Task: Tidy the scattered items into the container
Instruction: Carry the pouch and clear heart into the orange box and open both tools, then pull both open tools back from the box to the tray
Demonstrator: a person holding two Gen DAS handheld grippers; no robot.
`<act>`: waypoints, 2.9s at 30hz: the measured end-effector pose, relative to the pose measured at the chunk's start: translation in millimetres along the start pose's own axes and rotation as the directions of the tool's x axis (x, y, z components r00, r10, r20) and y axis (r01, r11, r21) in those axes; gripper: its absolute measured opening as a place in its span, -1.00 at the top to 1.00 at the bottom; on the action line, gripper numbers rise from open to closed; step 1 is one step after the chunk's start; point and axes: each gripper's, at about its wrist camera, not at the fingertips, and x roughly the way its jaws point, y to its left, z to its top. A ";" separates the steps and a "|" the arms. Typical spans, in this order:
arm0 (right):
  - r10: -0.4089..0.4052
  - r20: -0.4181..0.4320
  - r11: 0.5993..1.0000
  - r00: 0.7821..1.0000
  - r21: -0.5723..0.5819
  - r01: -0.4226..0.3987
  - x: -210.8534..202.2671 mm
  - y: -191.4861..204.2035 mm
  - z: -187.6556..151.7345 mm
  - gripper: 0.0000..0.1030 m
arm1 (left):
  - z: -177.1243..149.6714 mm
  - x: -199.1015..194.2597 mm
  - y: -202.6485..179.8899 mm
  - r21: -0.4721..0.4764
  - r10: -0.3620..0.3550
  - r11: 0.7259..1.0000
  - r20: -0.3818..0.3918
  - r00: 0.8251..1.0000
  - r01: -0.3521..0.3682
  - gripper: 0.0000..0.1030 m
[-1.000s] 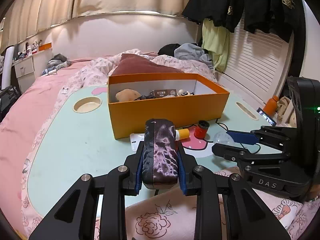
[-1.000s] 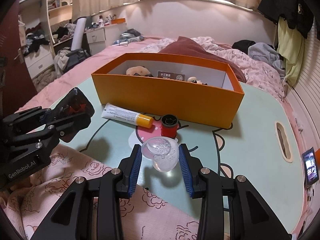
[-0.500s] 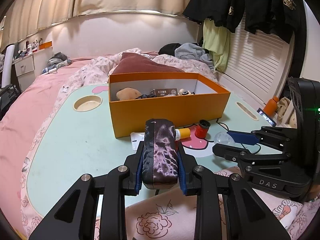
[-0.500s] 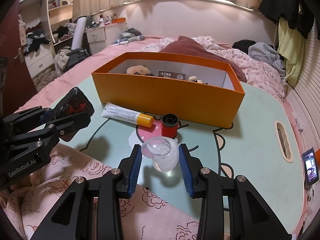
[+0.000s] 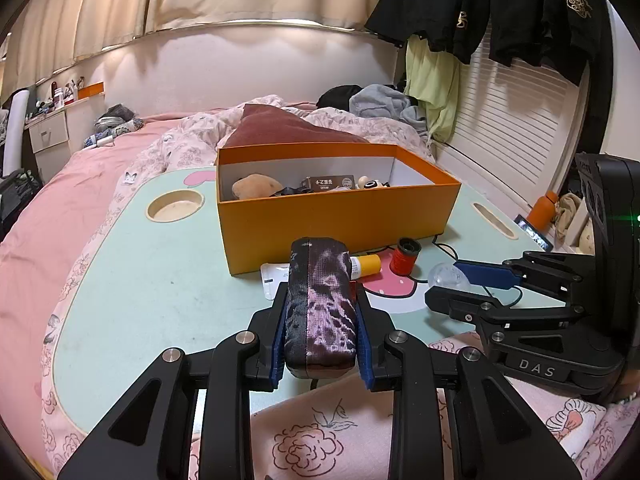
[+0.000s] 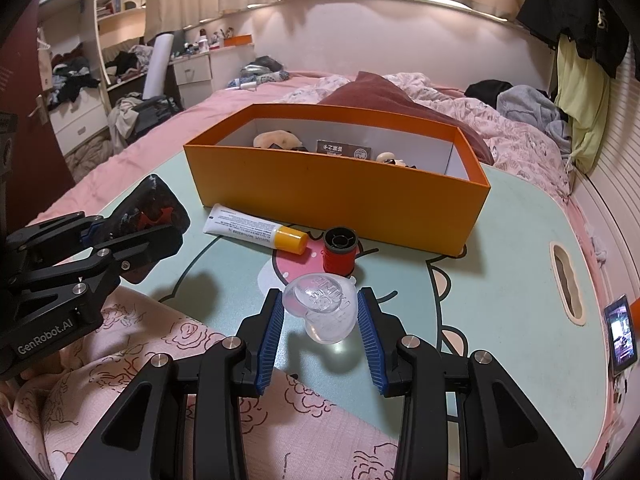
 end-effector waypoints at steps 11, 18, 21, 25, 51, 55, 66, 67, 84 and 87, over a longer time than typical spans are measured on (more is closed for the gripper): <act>-0.015 0.004 1.000 1.000 0.011 0.015 -1.2 -3.2 1.6 0.29 | 0.9 4.8 3.3 -0.008 0.014 1.000 -0.029 0.999 -0.014 0.43; -0.018 0.069 0.999 0.997 0.044 0.015 -17.8 -14.0 20.6 0.29 | 27.7 3.9 8.3 -0.023 0.006 1.000 -0.021 1.000 -0.006 0.43; -0.007 0.104 0.997 0.995 0.081 -0.001 -21.7 -25.5 41.5 0.29 | 58.1 6.1 13.1 -0.027 -0.015 1.000 -0.013 1.000 0.015 0.43; -0.028 0.158 0.995 0.987 0.097 0.013 -22.2 -36.7 77.4 0.29 | 102.4 21.6 23.3 -0.060 -0.052 0.997 -0.037 0.998 0.050 0.43; 0.000 0.139 0.968 0.990 0.247 -0.034 28.0 -79.6 113.1 -0.11 | 122.3 67.8 44.7 -0.168 0.037 0.985 -0.043 0.998 -0.044 -0.22; 0.009 0.157 0.958 0.988 0.282 -0.053 9.9 -82.9 101.9 -0.12 | 113.8 52.7 40.6 -0.137 0.039 0.990 -0.056 0.998 -0.046 -0.23; 0.013 -0.026 0.984 1.000 0.180 -0.008 0.1 -41.5 22.5 -0.14 | 18.6 32.1 15.5 -0.033 0.144 0.987 -0.237 0.961 -0.156 -0.25; -0.004 -0.060 0.985 0.998 0.170 0.014 4.3 -38.2 18.4 -0.14 | 13.0 36.3 17.2 -0.031 0.172 0.982 -0.252 0.952 -0.186 -0.25; -0.093 -0.160 0.989 0.983 0.096 0.109 22.7 -24.9 -1.4 -0.24 | -4.1 53.6 22.6 -0.038 0.183 0.979 -0.286 0.941 -0.202 -0.99; -0.089 -0.161 0.990 0.983 0.096 0.105 22.9 -24.5 0.4 -0.28 | -4.0 53.4 22.6 -0.038 0.183 0.979 -0.286 0.941 -0.202 -0.99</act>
